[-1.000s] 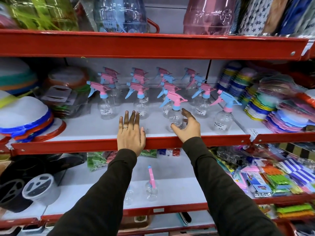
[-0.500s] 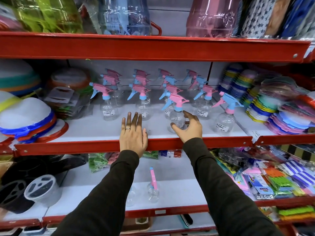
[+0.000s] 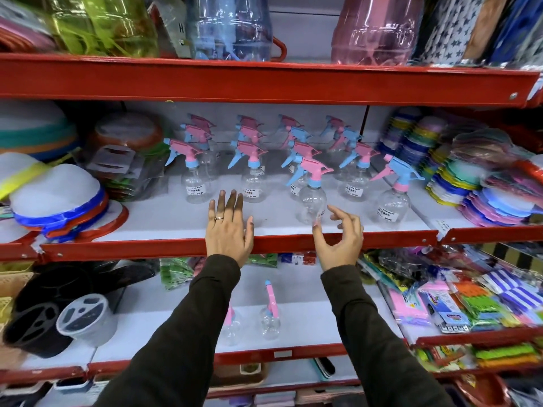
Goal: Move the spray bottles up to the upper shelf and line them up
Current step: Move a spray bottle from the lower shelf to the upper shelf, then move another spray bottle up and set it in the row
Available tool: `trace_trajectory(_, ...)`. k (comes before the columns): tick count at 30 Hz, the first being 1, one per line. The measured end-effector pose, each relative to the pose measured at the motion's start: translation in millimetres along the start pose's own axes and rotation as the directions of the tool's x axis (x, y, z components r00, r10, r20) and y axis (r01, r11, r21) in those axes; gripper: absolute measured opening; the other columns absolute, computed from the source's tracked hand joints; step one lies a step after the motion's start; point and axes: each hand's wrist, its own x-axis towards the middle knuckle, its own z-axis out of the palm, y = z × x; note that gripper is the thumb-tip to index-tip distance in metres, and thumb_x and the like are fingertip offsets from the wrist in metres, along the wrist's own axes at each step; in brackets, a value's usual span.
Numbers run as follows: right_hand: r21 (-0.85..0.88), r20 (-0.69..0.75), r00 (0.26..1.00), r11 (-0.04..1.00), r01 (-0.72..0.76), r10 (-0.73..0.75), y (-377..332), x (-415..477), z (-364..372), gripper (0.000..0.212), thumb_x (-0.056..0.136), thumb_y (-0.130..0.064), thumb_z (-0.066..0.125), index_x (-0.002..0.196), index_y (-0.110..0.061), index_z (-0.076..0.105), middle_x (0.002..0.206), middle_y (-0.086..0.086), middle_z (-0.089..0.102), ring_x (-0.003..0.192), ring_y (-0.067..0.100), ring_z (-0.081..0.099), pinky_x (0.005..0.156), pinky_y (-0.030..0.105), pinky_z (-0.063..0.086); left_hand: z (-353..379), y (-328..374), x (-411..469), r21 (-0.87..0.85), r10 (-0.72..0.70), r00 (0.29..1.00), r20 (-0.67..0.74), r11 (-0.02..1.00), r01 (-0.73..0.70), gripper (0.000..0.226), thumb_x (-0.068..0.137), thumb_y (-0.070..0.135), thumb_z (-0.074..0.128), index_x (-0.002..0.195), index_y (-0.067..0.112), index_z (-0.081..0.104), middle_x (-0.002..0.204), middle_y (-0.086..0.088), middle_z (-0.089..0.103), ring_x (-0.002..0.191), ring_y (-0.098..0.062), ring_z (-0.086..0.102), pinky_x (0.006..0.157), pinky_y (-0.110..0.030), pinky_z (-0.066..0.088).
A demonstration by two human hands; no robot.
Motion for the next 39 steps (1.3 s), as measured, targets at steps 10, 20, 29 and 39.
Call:
trace_trajectory(10, -0.220, 0.258, 0.831, 0.868, -0.445, 0.492, 71.3, -161.6, 25.2, 0.031, 0.091, 0.001, 0.051, 0.114, -0.015, 0.064, 0.112, 0.009, 0.056, 0.111, 0.035, 0.053, 0.096, 0.043, 0.045, -16.6, -84.5, -7.1, 0.011, -0.051, 0.999, 0.011, 0.999, 0.051, 0.065, 0.099, 0.040, 0.021, 0.153, 0.004, 0.029, 0.162, -0.013, 0.027, 0.154, -0.030, 0.010, 0.125, -0.048, 0.000)
trace_trajectory(20, -0.558, 0.429, 0.426, 0.604, -0.569, 0.797, 82.7, -196.6, 62.6, 0.096, 0.071, -0.030, 0.085, 0.151, -0.016, 0.032, 0.148, 0.015, 0.040, 0.137, 0.033, 0.042, 0.114, 0.040, 0.033, -5.9, -93.8, -3.9, 0.035, 0.026, 0.999, -0.031, 0.999, -0.025, 0.063, 0.100, 0.037, 0.024, 0.152, 0.002, 0.030, 0.162, -0.014, 0.027, 0.154, -0.033, 0.008, 0.125, -0.049, 0.000)
trace_trajectory(29, -0.452, 0.332, 0.518, 0.615, -0.646, 0.788, 80.1, -198.8, 77.1, 0.057, 0.065, -0.026, 0.089, 0.116, -0.015, 0.064, 0.113, 0.010, 0.068, 0.104, 0.032, 0.064, 0.098, 0.033, 0.050, -1.8, -95.4, -1.2, 0.028, 0.035, 0.999, -0.026, 0.999, -0.035, 0.063, 0.099, 0.037, 0.023, 0.154, 0.005, 0.028, 0.163, -0.013, 0.026, 0.154, -0.032, 0.006, 0.125, -0.047, -0.005)
trace_trajectory(39, -0.192, 0.317, 0.755, 0.818, -0.542, 0.574, 45.6, -199.6, 51.0, 0.056, 0.059, -0.026, 0.091, 0.096, -0.041, 0.051, 0.098, -0.003, 0.058, 0.085, 0.022, 0.059, 0.068, 0.023, 0.051, -8.5, -95.1, -4.7, 0.031, 0.020, 0.999, 0.032, 0.999, -0.021, 0.068, 0.098, 0.041, 0.019, 0.154, 0.003, 0.023, 0.164, -0.015, 0.021, 0.154, -0.031, 0.003, 0.125, -0.047, -0.003)
